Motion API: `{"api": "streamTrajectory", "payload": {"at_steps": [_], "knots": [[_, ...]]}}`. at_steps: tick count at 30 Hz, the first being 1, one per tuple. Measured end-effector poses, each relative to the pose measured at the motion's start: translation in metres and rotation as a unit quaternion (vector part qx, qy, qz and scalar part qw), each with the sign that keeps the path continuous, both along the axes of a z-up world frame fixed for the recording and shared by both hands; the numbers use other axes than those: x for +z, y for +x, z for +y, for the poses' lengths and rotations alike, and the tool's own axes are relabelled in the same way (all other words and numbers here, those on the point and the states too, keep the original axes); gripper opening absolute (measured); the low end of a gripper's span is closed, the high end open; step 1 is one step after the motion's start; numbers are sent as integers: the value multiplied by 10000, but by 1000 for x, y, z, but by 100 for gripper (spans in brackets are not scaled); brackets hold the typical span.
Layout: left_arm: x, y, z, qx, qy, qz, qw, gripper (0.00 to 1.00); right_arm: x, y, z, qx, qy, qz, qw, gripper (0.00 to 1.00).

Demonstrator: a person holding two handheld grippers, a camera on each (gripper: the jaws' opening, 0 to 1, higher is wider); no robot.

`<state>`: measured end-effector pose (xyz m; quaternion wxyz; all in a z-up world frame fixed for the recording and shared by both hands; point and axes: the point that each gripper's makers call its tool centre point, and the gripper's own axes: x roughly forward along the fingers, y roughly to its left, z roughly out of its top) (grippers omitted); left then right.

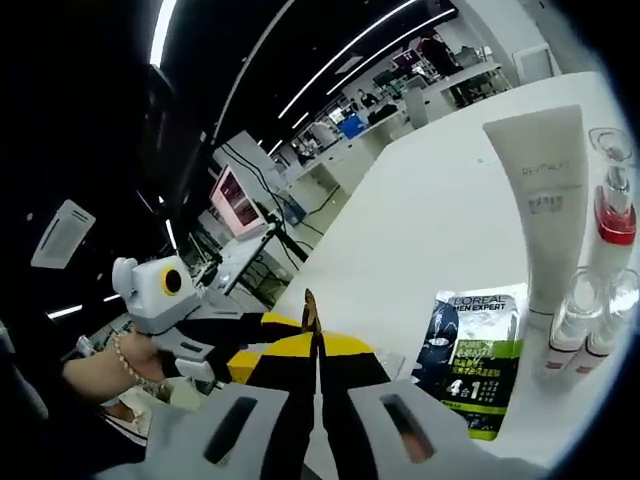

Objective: Arrange the skincare products in the storage area until every visible bottle or jar stands upright without overlapping.

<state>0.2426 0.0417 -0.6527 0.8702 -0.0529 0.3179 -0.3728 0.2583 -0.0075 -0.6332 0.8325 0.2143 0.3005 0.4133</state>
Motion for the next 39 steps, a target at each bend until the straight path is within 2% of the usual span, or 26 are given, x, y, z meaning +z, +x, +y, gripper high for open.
{"api": "streamTrajectory", "payload": {"at_steps": [4,6,9,11,15,18,22,25,28,30,32,34,39], "knots": [[-7,4,9,107,-249,186,9995,20,0,1,6,51,1,18,10000,1],[-9,3,11,139,-282,252,9992,13,0,2,9,76,25,49,10000,1],[-10,8,15,289,-552,338,9975,6,-2,4,15,189,-93,11,9998,1],[-16,11,20,310,-548,362,9974,3,-2,5,17,211,-129,10,9997,1],[-22,15,25,540,-686,494,9950,0,-12,16,19,177,-501,-108,9985,1],[-29,18,28,743,-695,644,9927,0,-23,24,22,130,-1009,-304,9943,1],[-36,23,29,961,-822,824,9886,0,-38,42,26,-28,-1253,-344,9915,1],[-48,35,37,1071,-841,913,9865,0,-49,55,28,-95,-1439,-342,9890,1],[-54,42,36,1145,-813,943,9856,0,-56,58,30,-108,-1780,-390,9832,1],[-66,53,43,1214,-766,992,9847,0,-66,68,34,-93,-2032,-543,9776,1],[-65,51,36,1267,-690,1020,9843,0,-73,73,36,-76,-2173,-593,9743,1],[-81,63,45,1339,-615,1074,9832,0,-82,80,36,-4,-2405,-703,9681,1],[-92,62,34,1302,-449,1169,9835,0,-109,90,35,364,-2975,-999,9488,1]]}}
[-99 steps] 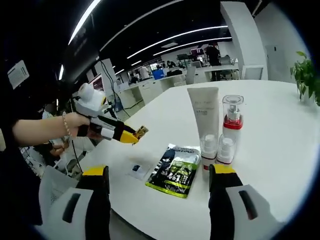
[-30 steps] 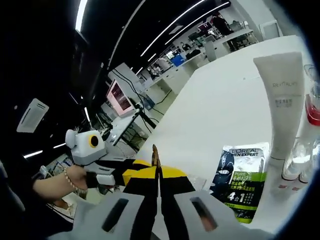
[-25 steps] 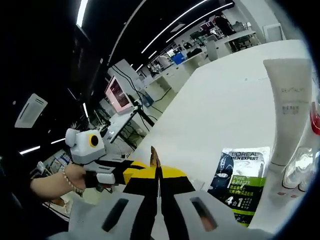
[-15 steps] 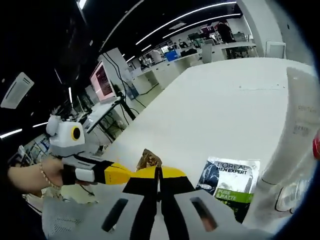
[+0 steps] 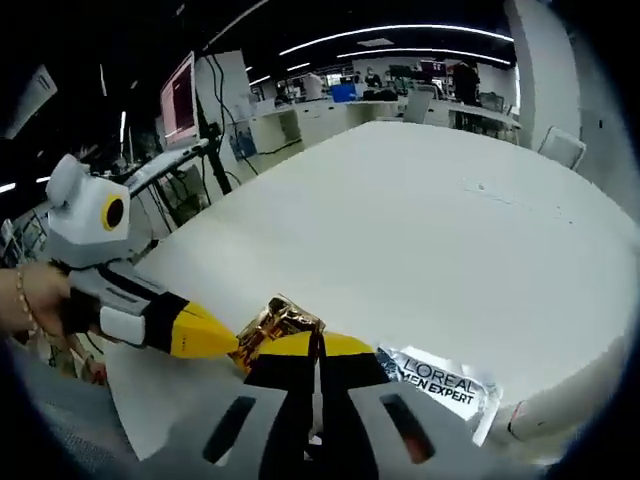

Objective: Arrange the skincare products in the storage area until every visible bottle or jar stands upright without overlapping.

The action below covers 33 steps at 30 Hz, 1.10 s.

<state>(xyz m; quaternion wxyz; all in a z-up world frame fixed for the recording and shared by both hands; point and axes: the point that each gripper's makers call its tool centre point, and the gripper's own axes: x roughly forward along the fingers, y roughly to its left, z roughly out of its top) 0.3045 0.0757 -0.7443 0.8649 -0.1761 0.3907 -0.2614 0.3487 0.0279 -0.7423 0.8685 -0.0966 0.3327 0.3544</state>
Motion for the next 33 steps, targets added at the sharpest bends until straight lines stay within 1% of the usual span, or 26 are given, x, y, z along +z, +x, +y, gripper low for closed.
{"api": "streamTrajectory", "payload": {"at_steps": [1,3,5,6,8,10,11,12,13,14,15,16,17,18,19,21,22,23,24,25,26,27,28,29,31,33], "knots": [[-2,0,-1,-33,52,-12,10000,0,-4,1,-1,65,-113,-45,9999,1],[-12,7,0,-89,139,-5,9999,0,-13,2,-1,87,-250,8,9996,1],[-16,9,-1,-101,255,-30,9996,0,-17,4,-1,107,-296,-13,9995,1],[-17,9,-1,-107,265,-33,9996,0,-19,5,-2,105,-311,-20,9995,1],[-17,11,-1,-137,429,-129,9989,0,-20,8,-2,125,-335,-80,9993,1],[-20,13,0,-259,542,-178,9980,0,-21,9,-1,216,-440,-123,9987,1],[-24,14,5,-428,900,-271,9947,0,-22,11,-2,279,-558,-204,9978,1],[-22,13,3,-537,1087,-424,9917,0,-22,11,-2,322,-555,-233,9977,1],[-15,19,2,-628,1256,-832,9866,0,-22,12,-1,352,-525,-251,9977,1],[-15,25,2,-725,1263,-1043,9838,1,-22,12,-1,358,-523,-238,9977,1],[-15,28,4,-792,1428,-1125,9801,4,-25,13,0,370,-549,-229,9975,1],[-9,27,-2,-903,1499,-1260,9765,11,-27,13,-1,421,-629,-237,9968,1],[-4,29,-9,-1098,1559,-1420,9713,16,-27,13,-1,467,-654,-258,9964,1],[-4,31,-11,-1230,1623,-1503,9674,19,-27,13,-1,477,-656,-273,9963,1],[-5,33,-16,-1451,1756,-1596,9605,20,-28,13,-1,474,-649,-272,9964,1],[-10,38,-22,-1837,2006,-1810,9451,17,-27,13,0,496,-655,-282,9962,1],[-12,40,-25,-1912,2075,-1868,9410,15,-27,12,1,529,-673,-291,9959,1],[-13,41,-28,-1987,2107,-1917,9377,16,-27,13,1,558,-695,-300,9956,1],[-10,41,-33,-2069,2177,-1982,9330,17,-26,13,1,595,-741,-322,9950,1],[-13,42,-34,-2108,2258,-1962,9307,19,-25,12,1,636,-782,-347,9943,1],[-18,42,-30,-2224,2522,-1880,9228,20,-25,12,1,672,-822,-373,9936,2],[-22,43,-28,-2309,2686,-1873,9162,21,-26,12,1,680,-838,-384,9934,2],[-22,45,-32,-2289,2509,-1968,9198,21,-26,13,1,675,-841,-396,9934,2],[-23,46,-31,-2276,2527,-1919,9206,21,-26,13,1,674,-849,-397,9933,2],[-19,43,-31,-2306,2537,-1896,9201,21,-25,13,1,661,-852,-410,9933,3],[-17,41,-33,-2296,2503,-1874,9217,21,-24,13,0,647,-874,-411,9932,6]]}}
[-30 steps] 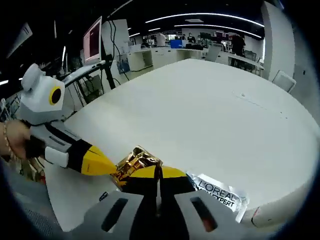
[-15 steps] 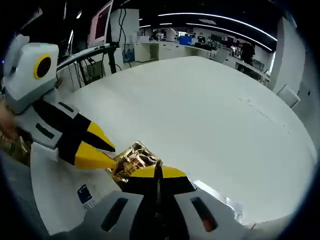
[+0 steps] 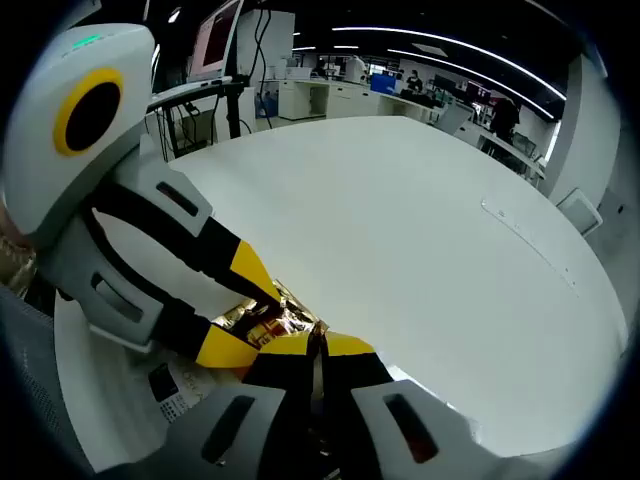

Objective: Arrange the skincare products in the storage area until every visible bottle or jar stands upright without overlapping.

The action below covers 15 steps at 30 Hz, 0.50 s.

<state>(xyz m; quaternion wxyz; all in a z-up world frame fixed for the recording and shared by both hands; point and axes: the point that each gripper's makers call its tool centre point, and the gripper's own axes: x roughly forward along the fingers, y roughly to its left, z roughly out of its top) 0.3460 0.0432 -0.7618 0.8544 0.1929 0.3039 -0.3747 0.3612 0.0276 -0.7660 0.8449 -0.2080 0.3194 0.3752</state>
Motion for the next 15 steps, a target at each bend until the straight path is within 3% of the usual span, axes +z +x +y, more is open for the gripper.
{"api": "streamTrajectory", "payload": {"at_steps": [9,15], "knots": [[-6,4,5,31,-21,31,10000,21,10,2,-8,-118,52,-95,9999,27],[-3,4,5,95,88,-18,9999,24,20,0,-13,-195,162,-172,9995,32]]}}
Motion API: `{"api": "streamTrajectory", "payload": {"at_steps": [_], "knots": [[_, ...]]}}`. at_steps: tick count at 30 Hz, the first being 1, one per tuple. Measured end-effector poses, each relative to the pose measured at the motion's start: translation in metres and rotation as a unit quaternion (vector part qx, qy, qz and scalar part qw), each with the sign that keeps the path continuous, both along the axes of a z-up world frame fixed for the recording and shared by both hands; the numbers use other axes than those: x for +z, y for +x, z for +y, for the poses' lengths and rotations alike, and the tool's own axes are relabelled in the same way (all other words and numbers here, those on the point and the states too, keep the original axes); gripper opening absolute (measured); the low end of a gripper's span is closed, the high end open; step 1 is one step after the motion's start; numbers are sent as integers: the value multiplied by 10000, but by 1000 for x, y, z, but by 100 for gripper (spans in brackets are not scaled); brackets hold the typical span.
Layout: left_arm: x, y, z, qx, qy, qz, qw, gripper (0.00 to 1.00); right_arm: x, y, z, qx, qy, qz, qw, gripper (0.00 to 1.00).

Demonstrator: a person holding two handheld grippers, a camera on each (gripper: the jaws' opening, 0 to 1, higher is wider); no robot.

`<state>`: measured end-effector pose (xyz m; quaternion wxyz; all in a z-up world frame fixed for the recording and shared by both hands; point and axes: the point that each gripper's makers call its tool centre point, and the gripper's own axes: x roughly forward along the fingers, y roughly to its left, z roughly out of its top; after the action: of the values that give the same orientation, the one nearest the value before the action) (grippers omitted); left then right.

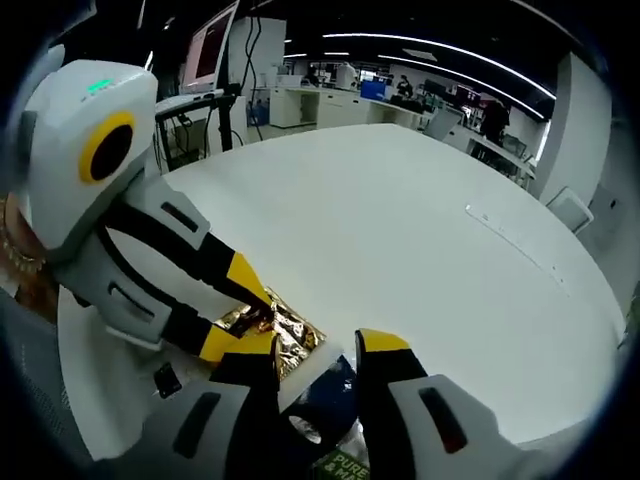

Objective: Arrange the skincare products in the storage area until every visible bottle or jar stands upright without overlapping.

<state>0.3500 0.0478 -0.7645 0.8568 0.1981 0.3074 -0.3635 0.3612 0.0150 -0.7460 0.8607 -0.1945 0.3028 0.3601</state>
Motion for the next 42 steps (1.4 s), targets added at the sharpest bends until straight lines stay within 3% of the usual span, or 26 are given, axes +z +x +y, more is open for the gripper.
{"api": "streamTrajectory", "payload": {"at_steps": [11,17,22,32,36,42], "knots": [[23,-1,6,70,-29,-108,9999,29,18,-8,-11,-165,214,-84,9996,38],[32,-6,12,149,-150,-109,9997,39,33,-25,-17,-130,402,-167,9990,42],[36,-13,16,316,-249,-4,9992,53,43,-42,-18,-66,608,-163,9980,53],[58,-48,17,473,-321,1,9984,71,62,-82,-30,37,879,-309,9956,68],[66,-65,18,567,-325,-3,9979,77,78,-108,-41,79,956,-409,9946,73],[71,-89,20,743,-377,20,9965,87,88,-127,-62,-47,1069,-516,9929,84]]}}
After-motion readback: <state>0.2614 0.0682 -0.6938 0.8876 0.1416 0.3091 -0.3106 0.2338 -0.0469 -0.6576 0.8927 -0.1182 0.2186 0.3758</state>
